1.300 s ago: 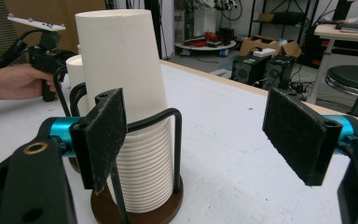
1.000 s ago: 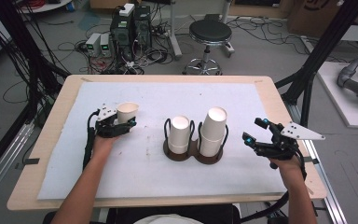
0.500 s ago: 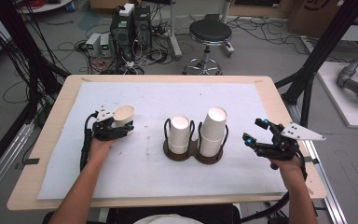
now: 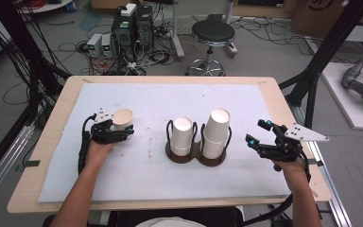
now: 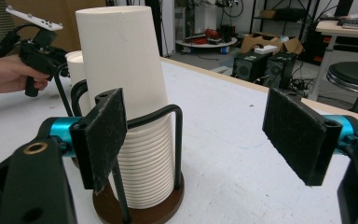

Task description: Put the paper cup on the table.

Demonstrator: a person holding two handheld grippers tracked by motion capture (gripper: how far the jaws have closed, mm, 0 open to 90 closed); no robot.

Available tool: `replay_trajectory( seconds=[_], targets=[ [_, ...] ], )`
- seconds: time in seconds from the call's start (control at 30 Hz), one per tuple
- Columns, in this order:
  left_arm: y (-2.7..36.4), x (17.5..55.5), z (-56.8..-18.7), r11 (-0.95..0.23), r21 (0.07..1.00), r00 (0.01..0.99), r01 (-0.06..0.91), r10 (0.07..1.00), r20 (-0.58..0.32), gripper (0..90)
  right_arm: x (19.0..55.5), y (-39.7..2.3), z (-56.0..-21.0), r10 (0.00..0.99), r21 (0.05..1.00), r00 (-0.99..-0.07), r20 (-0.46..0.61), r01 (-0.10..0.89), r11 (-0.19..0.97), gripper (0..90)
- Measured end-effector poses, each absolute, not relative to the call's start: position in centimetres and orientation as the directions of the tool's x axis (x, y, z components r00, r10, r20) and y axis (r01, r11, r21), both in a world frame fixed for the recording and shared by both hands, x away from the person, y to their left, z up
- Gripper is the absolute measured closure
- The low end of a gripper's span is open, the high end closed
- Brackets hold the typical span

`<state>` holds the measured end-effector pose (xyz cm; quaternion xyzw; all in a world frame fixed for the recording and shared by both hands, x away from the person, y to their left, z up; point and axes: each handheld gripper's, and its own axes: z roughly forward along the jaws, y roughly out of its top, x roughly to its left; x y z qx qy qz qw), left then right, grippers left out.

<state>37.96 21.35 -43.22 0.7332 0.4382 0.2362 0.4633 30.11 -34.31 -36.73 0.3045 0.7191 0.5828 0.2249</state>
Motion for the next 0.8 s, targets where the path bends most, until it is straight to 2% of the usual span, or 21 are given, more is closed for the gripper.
replay_trajectory(
  seconds=[0.43,0.7,0.8],
  targets=[
    [21.6,37.1,-42.8,-0.201,0.876,0.51,0.439,0.858,-0.058,23.9,30.0,-34.4,-36.6,0.701,0.976,-0.712,0.034,0.176,0.132,22.3],
    [22.8,35.1,-42.1,-0.21,0.883,0.526,0.419,0.849,-0.048,23.9,30.0,-34.3,-36.6,0.701,0.975,-0.712,0.03,0.176,0.138,22.3],
    [23.3,34.0,-41.8,-0.186,0.897,0.553,0.4,0.83,-0.074,23.9,30.0,-34.3,-36.7,0.706,0.974,-0.708,0.029,0.179,0.141,22.2]
  ],
)
